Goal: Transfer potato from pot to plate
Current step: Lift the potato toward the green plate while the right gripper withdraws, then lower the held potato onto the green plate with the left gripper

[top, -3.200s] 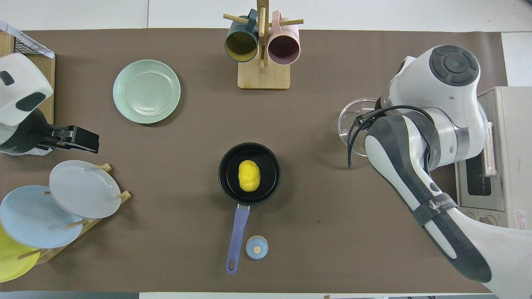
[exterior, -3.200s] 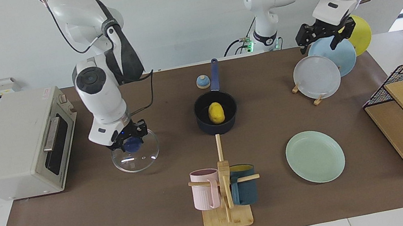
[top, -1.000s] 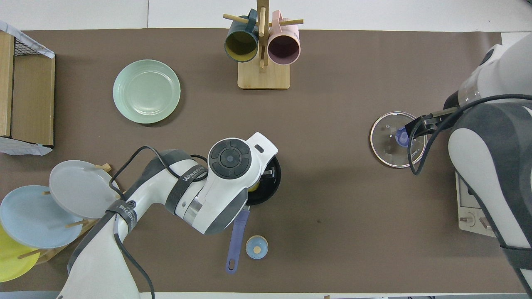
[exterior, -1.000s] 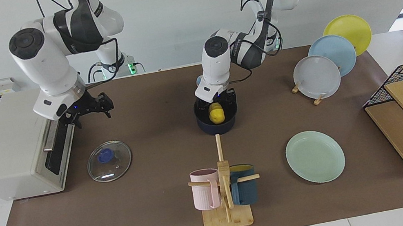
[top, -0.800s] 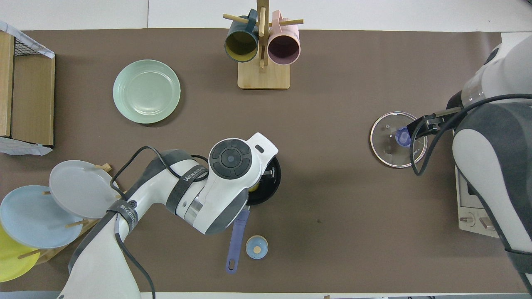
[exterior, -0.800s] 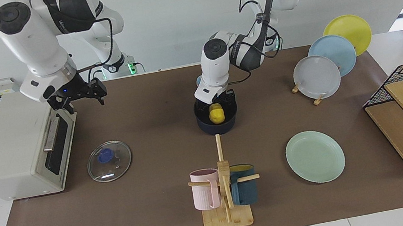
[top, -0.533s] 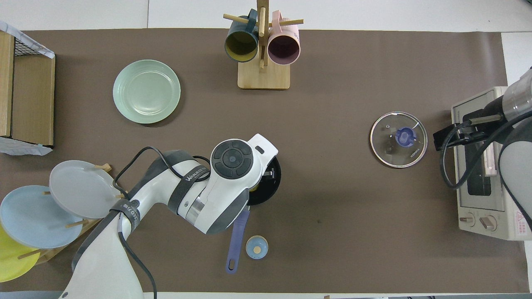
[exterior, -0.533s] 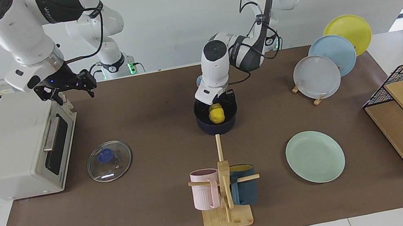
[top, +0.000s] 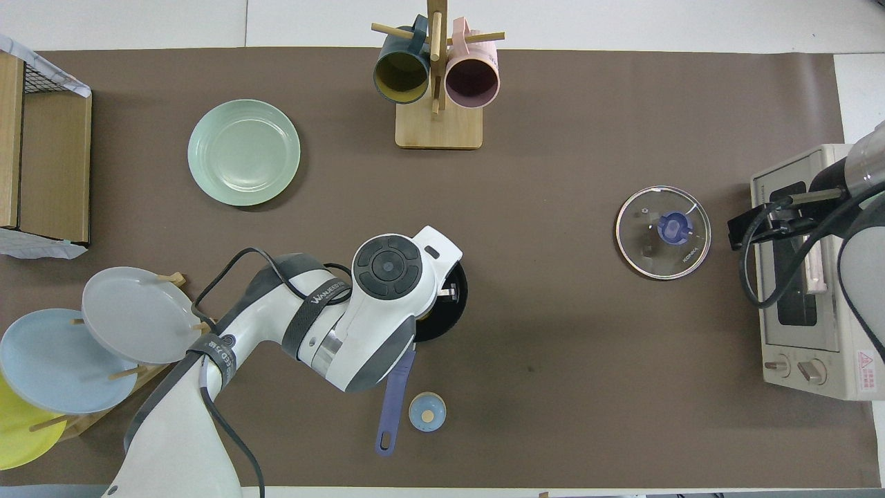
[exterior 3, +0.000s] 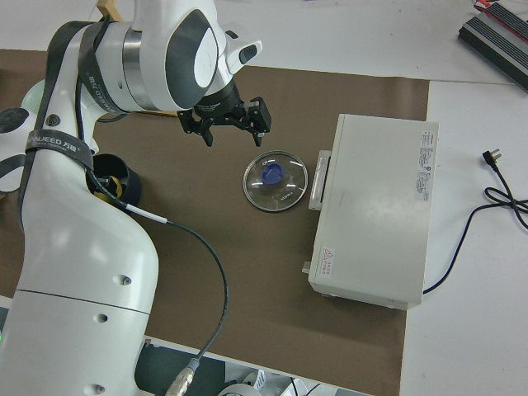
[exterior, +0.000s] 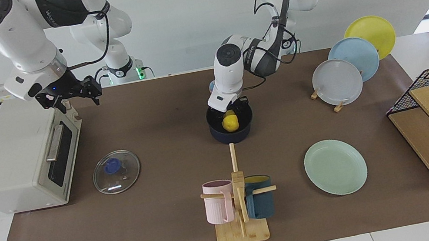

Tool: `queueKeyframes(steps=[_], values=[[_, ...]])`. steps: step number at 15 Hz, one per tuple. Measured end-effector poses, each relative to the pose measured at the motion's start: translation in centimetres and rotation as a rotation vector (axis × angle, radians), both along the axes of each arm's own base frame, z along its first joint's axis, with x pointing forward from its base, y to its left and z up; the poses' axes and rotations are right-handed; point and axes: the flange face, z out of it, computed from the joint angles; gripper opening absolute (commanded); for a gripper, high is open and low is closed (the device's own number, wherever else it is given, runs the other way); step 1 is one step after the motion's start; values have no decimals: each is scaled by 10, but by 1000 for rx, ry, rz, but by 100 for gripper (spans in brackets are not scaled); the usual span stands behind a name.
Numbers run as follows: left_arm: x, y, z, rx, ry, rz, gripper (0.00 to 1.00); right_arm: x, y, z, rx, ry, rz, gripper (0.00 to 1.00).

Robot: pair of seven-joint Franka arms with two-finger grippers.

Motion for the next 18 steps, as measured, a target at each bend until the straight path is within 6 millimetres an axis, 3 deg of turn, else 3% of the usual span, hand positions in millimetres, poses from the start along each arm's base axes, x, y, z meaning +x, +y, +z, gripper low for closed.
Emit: queueKeyframes(steps=[6, 8, 10, 13, 15, 18], values=[[-6, -8, 4, -15, 12, 13, 0, -1, -6, 3, 0, -6, -11, 100], [0, -7, 28, -22, 22, 27, 0, -1, -6, 3, 0, -6, -12, 100], [15, 2, 70, -25, 26, 51, 0, 1, -8, 3, -1, -12, -16, 100], [58, 42, 150, -47, 6, 99, 0, 3, -13, -3, -1, -2, -24, 100], [96, 92, 195, -64, -10, 112, 0, 4, -14, -4, -1, 1, -27, 100], [153, 171, 217, -97, -49, 99, 0, 4, -17, -4, -1, 0, -32, 100]])
